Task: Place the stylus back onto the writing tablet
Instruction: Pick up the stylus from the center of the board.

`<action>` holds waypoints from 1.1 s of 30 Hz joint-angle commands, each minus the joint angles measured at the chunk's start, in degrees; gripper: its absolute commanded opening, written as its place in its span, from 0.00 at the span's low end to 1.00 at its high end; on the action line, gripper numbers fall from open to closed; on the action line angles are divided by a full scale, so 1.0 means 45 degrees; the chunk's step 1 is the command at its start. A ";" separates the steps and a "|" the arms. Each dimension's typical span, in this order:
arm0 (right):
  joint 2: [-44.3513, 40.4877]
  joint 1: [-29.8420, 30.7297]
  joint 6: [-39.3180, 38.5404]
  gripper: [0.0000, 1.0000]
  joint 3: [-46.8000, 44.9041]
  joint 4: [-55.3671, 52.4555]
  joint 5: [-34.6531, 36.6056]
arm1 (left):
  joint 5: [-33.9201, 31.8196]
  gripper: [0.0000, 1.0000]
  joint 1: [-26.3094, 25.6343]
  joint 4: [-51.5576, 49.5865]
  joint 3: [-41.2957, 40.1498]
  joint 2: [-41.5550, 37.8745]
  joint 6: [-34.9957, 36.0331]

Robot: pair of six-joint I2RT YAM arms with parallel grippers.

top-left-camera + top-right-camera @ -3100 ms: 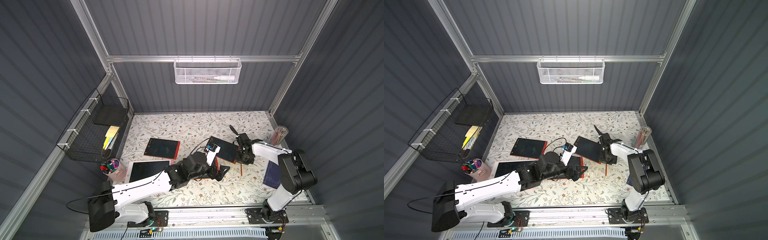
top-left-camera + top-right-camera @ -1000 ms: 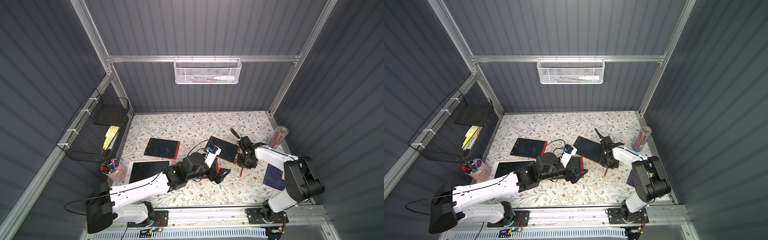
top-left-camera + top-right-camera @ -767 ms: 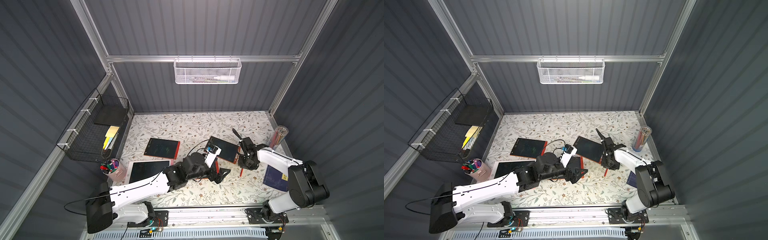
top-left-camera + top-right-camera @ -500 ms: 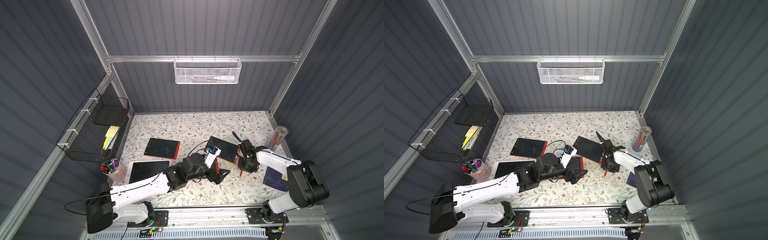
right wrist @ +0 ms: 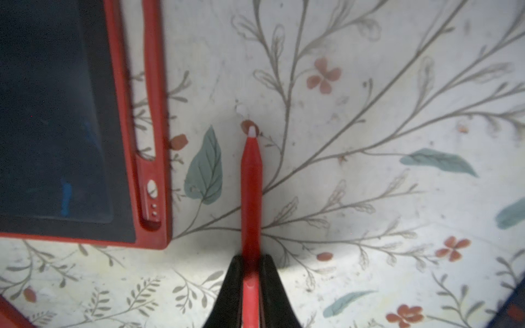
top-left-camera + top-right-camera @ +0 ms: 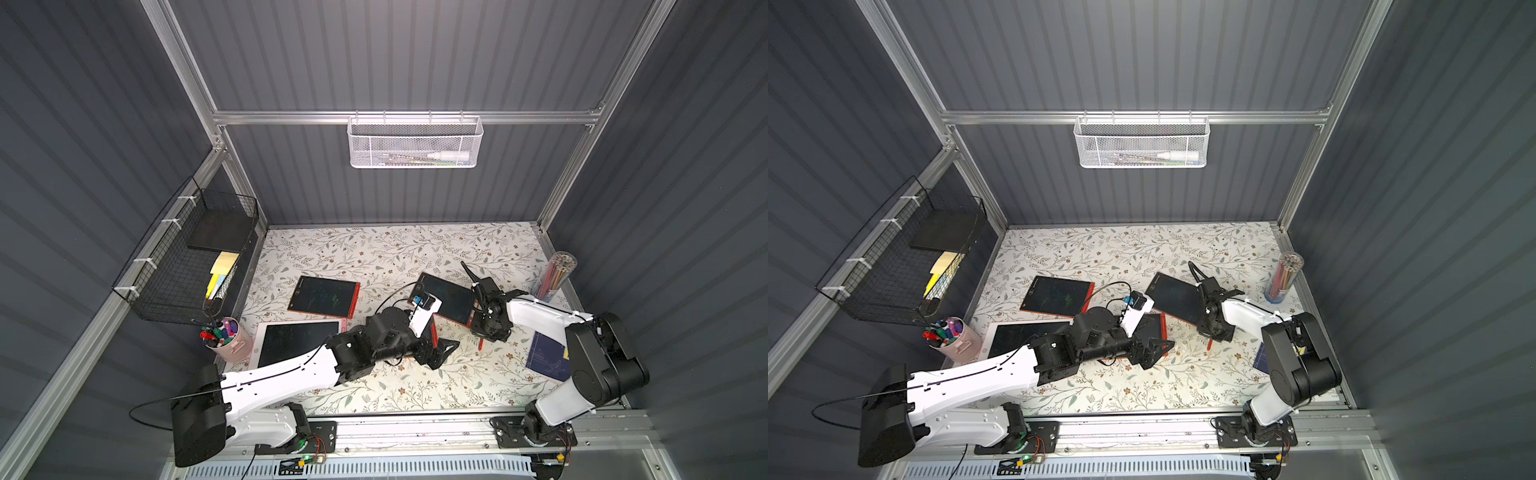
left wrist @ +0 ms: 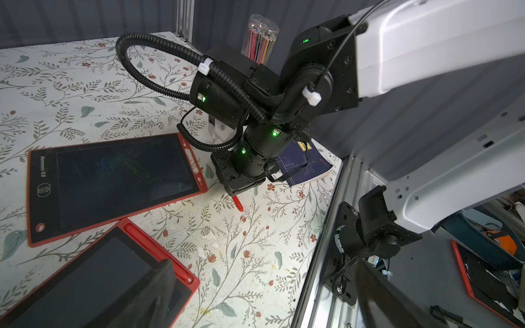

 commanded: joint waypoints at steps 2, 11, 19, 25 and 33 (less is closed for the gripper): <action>0.0553 0.0065 0.0183 0.11 0.0037 0.0040 0.0233 | 0.0011 0.99 0.0067 0.0003 -0.0127 -0.0276 0.0121; 0.0507 0.0025 -0.0091 0.11 0.0398 0.0057 0.0537 | -0.0018 0.99 0.0069 0.0005 -0.0184 -0.0423 0.0037; 0.0745 0.0006 -0.0248 0.13 0.0662 0.0023 0.0420 | -0.0032 0.99 0.0069 -0.0038 -0.0127 -0.0416 0.0062; 0.1186 0.0006 -0.0326 0.15 0.0873 0.0042 0.0212 | 0.0011 0.99 0.0068 -0.0006 -0.0114 -0.0359 0.0062; 0.1531 0.0006 -0.0394 0.09 0.1094 0.0032 0.0447 | -0.0011 0.99 0.0069 -0.0054 -0.0097 -0.0379 0.0056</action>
